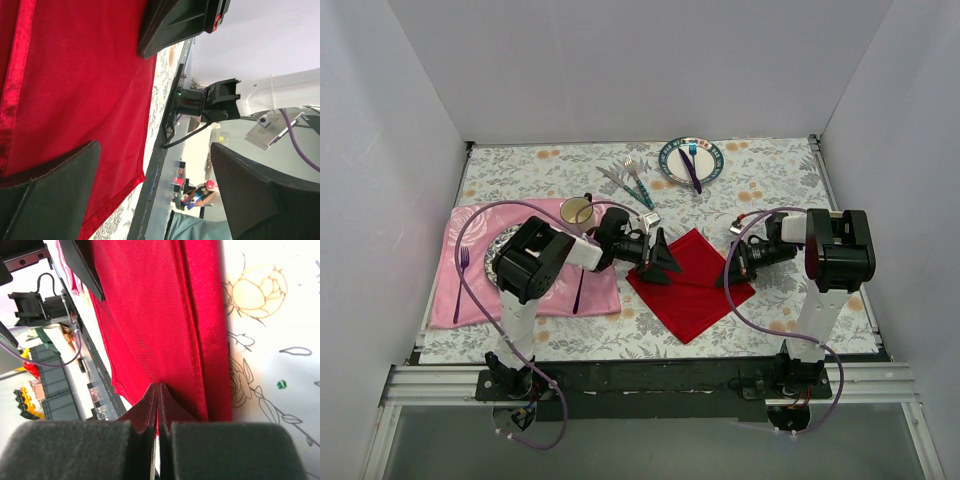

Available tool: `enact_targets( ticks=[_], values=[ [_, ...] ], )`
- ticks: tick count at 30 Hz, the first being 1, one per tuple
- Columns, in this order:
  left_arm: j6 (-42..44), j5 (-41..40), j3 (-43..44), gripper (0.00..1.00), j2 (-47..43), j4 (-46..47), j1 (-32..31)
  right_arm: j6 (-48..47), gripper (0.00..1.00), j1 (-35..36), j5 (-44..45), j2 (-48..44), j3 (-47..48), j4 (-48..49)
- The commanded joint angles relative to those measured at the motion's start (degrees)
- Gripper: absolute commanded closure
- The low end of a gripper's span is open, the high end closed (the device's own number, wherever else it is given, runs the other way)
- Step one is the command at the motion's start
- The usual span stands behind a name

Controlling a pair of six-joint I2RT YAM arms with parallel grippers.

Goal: Fold the napkin into a case and place the utensils inside

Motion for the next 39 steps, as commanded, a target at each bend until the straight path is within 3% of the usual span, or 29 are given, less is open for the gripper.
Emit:
enact_targets(
  ticks=[1, 8, 13, 20, 24, 30, 39],
  values=[
    [9.09, 0.75, 0.17, 0.06, -6.25, -9.24, 0.29, 0.63, 0.99, -0.02, 6.65, -0.64, -1.65, 3.14],
    [22.80, -4.17, 4.74, 0.11, -13.72, -27.36, 1.78, -2.00, 0.99, 0.51, 3.42, -2.22, -0.43, -1.94],
    [35.38, -11.02, 8.26, 0.26, -15.14, -41.86, 1.96, -6.85, 0.99, 0.78, -4.76, -4.77, 7.21, -9.52],
    [44.62, -16.39, 14.23, 0.49, -10.40, -51.98, 1.70, -5.96, 0.99, 4.99, 1.20, -3.02, 18.29, -6.97],
    [48.23, -19.81, 17.66, 0.56, -7.15, -56.20, 1.52, -6.41, 0.99, 7.97, 5.42, 0.31, 21.20, -5.13],
    [53.50, -23.51, 24.43, 0.65, -1.52, -63.67, 1.52, -8.42, 0.99, 9.47, 10.69, 1.30, 17.88, -5.04],
    [57.89, -25.80, 31.98, 0.67, 3.93, -67.01, 1.52, -10.71, 0.99, 13.68, 11.15, -2.74, 6.62, -5.74]
  ],
)
